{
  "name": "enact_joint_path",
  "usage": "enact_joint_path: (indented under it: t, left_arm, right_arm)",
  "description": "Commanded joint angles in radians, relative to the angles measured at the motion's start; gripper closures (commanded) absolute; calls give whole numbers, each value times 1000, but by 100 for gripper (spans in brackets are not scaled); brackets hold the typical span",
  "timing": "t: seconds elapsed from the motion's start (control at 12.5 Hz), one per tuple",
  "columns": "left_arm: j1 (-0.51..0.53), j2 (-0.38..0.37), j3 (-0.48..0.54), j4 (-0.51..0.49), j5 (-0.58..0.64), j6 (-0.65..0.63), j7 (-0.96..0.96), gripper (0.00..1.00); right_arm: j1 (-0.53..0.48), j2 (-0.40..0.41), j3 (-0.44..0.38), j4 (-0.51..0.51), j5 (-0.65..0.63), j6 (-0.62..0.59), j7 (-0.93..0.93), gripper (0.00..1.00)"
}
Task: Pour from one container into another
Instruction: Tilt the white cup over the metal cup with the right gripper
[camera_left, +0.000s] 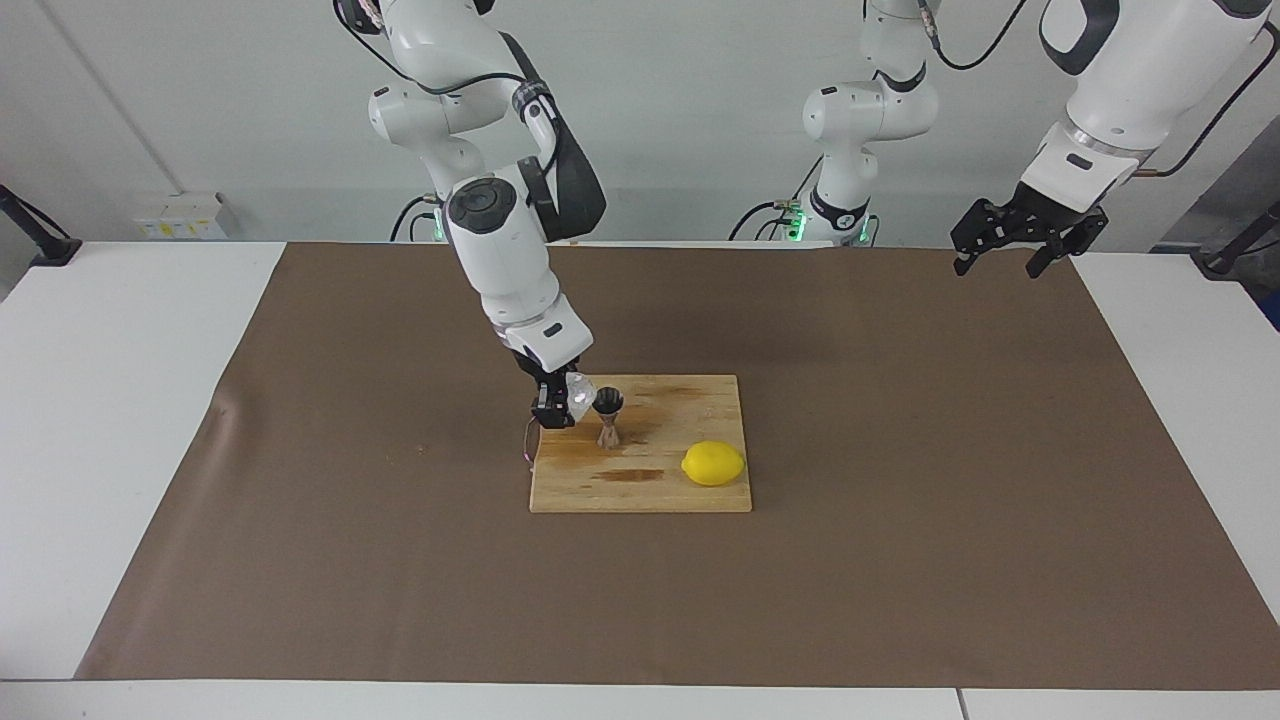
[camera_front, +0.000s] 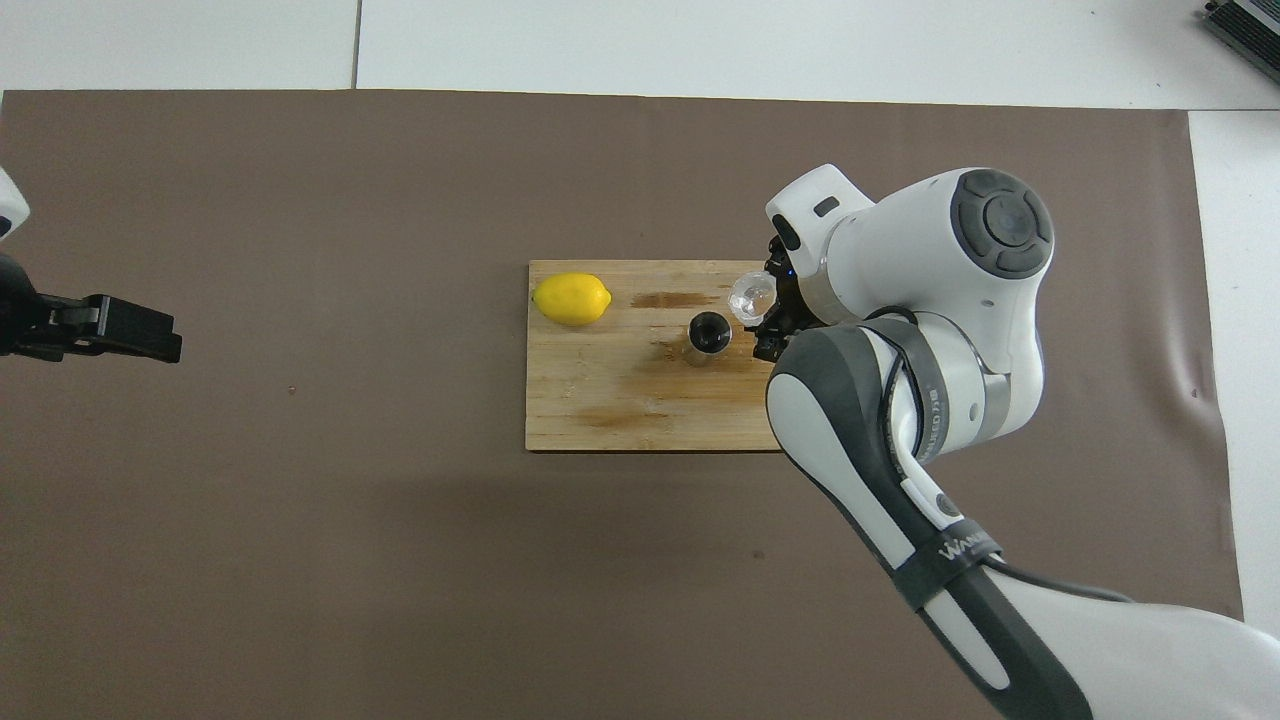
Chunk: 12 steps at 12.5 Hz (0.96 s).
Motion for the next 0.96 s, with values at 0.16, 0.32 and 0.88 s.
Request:
enact_joint_path:
  t: [0.16,0.32,0.88]
  left_arm:
    - [8,-18,0,-15,-11,-9,5,0]
    - [8,-18,0,-15,-11,-9,5,0]
    - [8,-18,0,-15,-11,-9,5,0]
  right_arm:
    - [47,-2,-1,4,-204,7,117,63]
    - [48,-2,-1,5,-215,9,118,63]
    - [73,-3,-1,11,-330,9,186,62]
